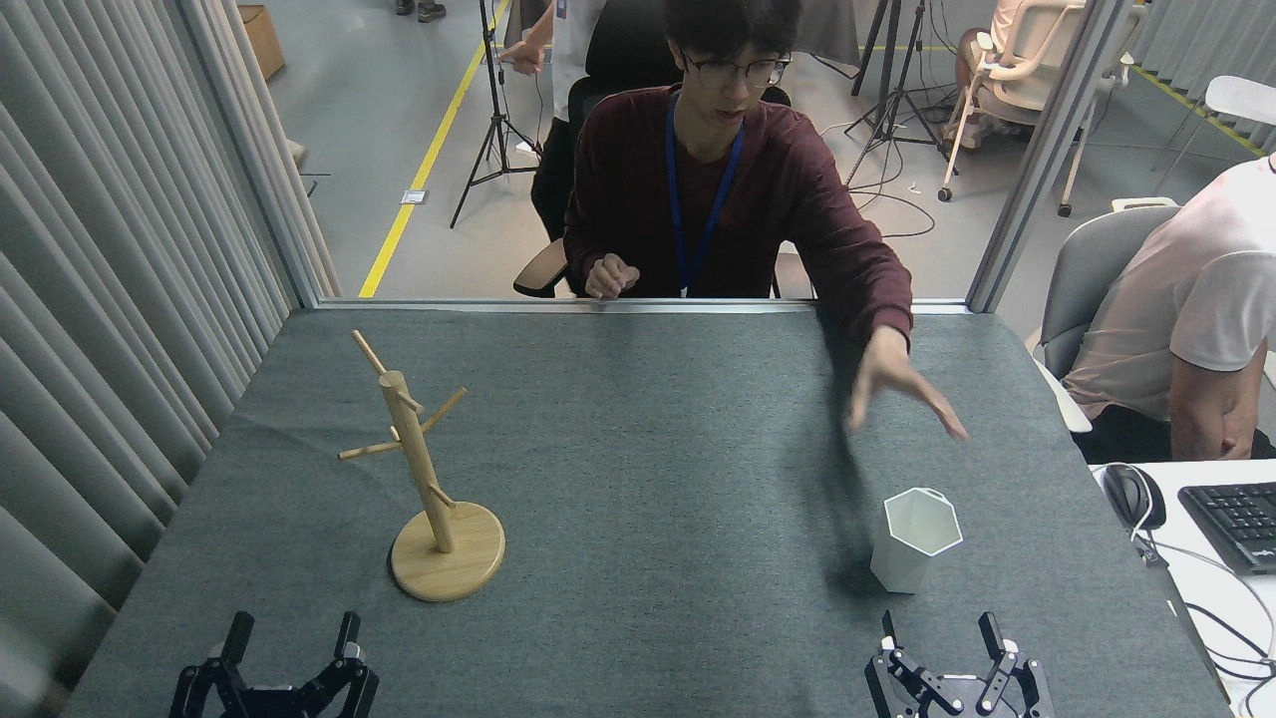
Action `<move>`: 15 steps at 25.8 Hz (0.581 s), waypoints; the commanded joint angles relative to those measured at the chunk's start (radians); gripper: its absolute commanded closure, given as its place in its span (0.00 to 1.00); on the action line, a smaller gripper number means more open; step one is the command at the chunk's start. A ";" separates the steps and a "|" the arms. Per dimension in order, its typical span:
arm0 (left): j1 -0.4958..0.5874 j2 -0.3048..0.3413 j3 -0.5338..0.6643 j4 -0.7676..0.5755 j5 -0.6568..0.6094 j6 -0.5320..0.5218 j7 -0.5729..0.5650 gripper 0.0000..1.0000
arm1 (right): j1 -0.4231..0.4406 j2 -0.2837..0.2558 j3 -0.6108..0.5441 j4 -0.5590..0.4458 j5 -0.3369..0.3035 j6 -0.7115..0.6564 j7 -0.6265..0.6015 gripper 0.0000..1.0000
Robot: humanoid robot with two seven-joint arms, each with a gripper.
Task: Hang cup on storage rack
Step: 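Move the right gripper forward to the white hexagonal cup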
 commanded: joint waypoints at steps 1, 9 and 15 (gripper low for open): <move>-0.001 0.000 0.001 0.014 0.000 0.001 0.000 0.01 | 0.000 -0.002 0.000 0.001 0.000 0.000 0.000 0.02; -0.004 -0.002 0.009 0.057 0.000 0.010 0.000 0.01 | -0.061 -0.019 0.003 0.053 0.009 0.046 0.006 0.02; -0.004 -0.002 0.010 0.054 0.002 0.007 0.000 0.01 | -0.147 -0.022 0.005 0.156 0.011 0.046 0.006 0.02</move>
